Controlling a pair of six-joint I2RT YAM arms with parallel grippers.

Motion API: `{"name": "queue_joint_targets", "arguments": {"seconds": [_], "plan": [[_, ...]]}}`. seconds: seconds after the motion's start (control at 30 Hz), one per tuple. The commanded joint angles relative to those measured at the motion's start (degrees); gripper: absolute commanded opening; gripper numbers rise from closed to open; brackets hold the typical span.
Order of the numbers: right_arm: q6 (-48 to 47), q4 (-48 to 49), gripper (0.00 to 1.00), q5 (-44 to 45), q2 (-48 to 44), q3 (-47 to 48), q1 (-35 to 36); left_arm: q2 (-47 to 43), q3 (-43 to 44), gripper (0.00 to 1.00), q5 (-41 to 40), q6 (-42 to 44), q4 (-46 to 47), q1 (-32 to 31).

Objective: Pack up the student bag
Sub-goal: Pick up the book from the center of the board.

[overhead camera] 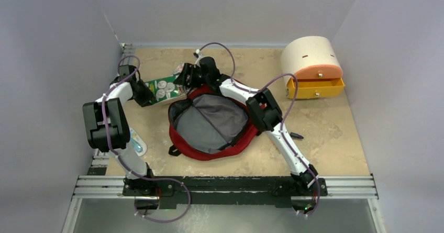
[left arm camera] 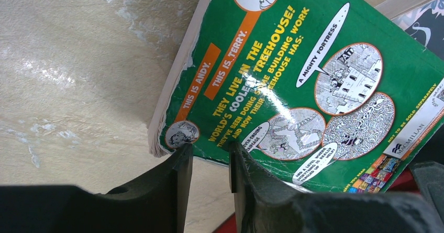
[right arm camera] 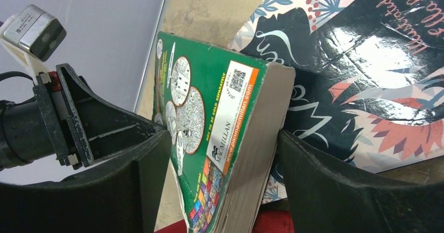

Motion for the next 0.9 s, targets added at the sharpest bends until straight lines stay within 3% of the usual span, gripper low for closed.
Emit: {"name": "queue_joint_targets", "arguments": {"seconds": [0.0, 0.4, 0.67, 0.87], "plan": [[4.16, 2.29, 0.73, -5.4, 1.37, 0.15, 1.51, 2.29, -0.03, 0.31, 0.0, 0.44, 0.06, -0.55], [2.97, 6.62, 0.18, -4.36, -5.19, -6.53, 1.51, 0.73, -0.55, 0.27, 1.46, 0.34, 0.29, -0.94], [-2.42, 10.53, 0.03, 0.01, -12.5, -10.47, 1.44, -8.53, -2.78, 0.33, 3.54, 1.45, 1.39, -0.88], [-11.39, 11.18, 0.0, 6.48, -19.42, -15.0, 1.48, -16.75, 0.43, 0.38, 5.3, 3.18, 0.32, -0.88]]}}
